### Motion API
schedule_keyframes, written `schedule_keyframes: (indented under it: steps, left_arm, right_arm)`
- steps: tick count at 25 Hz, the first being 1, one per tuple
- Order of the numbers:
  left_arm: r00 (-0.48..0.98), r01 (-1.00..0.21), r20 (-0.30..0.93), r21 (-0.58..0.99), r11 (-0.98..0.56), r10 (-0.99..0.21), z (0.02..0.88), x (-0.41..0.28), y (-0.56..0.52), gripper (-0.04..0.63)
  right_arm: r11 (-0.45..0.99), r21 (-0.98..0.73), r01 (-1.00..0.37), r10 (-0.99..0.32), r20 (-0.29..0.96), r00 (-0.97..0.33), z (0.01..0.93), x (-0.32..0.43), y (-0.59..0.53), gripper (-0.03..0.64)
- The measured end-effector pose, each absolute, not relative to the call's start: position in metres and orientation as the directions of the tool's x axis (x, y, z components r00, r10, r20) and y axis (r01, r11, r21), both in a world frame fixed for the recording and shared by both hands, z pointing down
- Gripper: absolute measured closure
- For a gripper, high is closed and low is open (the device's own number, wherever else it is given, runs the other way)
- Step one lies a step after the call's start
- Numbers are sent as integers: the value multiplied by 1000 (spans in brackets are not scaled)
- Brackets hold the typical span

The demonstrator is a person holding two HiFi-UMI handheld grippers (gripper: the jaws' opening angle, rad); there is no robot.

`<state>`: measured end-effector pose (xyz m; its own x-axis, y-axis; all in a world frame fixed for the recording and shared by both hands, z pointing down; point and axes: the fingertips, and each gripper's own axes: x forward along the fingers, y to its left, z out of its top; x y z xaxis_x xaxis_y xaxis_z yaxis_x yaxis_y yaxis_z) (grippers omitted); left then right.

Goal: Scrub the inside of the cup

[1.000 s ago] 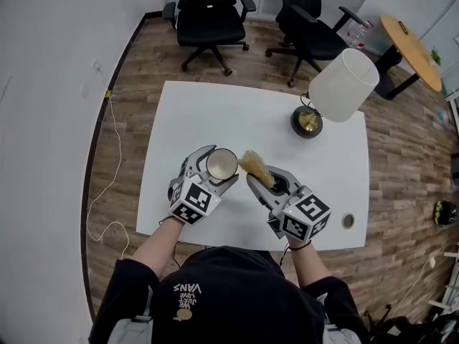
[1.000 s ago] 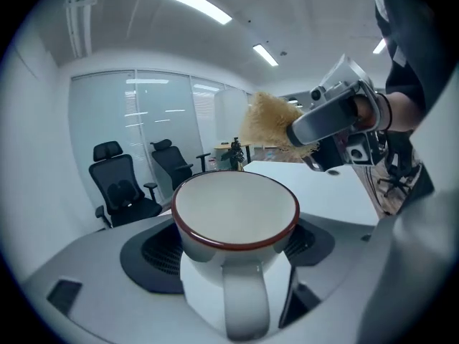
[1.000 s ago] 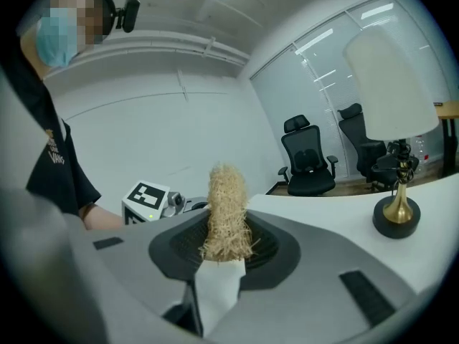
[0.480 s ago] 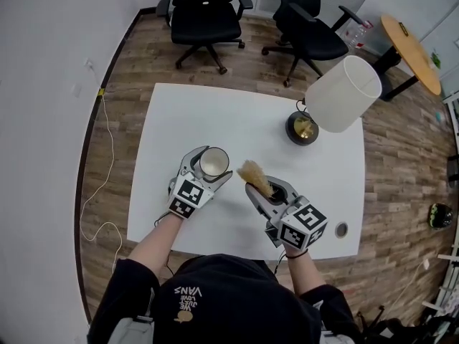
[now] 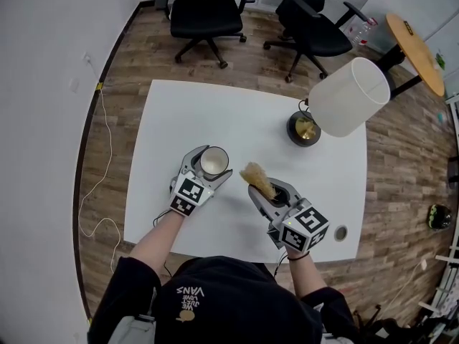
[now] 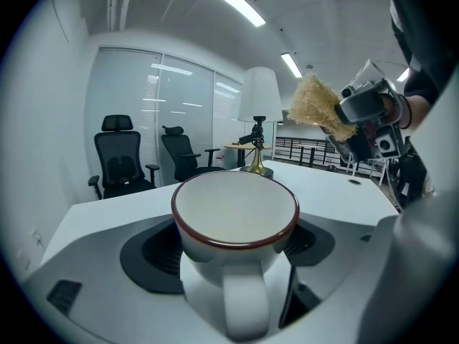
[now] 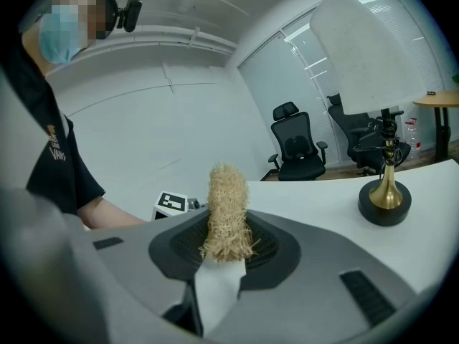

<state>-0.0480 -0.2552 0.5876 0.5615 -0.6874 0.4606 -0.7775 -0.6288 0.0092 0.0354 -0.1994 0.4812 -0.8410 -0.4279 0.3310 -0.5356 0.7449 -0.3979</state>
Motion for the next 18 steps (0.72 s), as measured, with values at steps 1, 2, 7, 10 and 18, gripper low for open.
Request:
schedule_keyframes:
  steps: [1,2,7,10,18]
  left_arm:
    - [561,-778,463,10,-629,-686,589,-48,-256,198]
    - [561,-778,465,12,-629,-685,591,-47,-256,198]
    - [555,-782,473,15,-623,-685,598,-47,-258,198]
    - [553,-782,475,13,-623,-684,600,-48,-258,198]
    - [556,-781,476,19,-624,-682,606,-52,-257,198]
  right_arm:
    - [744,-400,-536,-427,333,-841,482,36,-200,514]
    - [743,-402,-536,-426,334,-841,483,37,-200,514]
    - [739,-406,-537,-426,336,-840,485,40,-202,514]
    - [739,-407,-537,-424,338,-840,485,39,-202,514]
    - [737,-412,-536,-421,340,-841,489,34,-200,514]
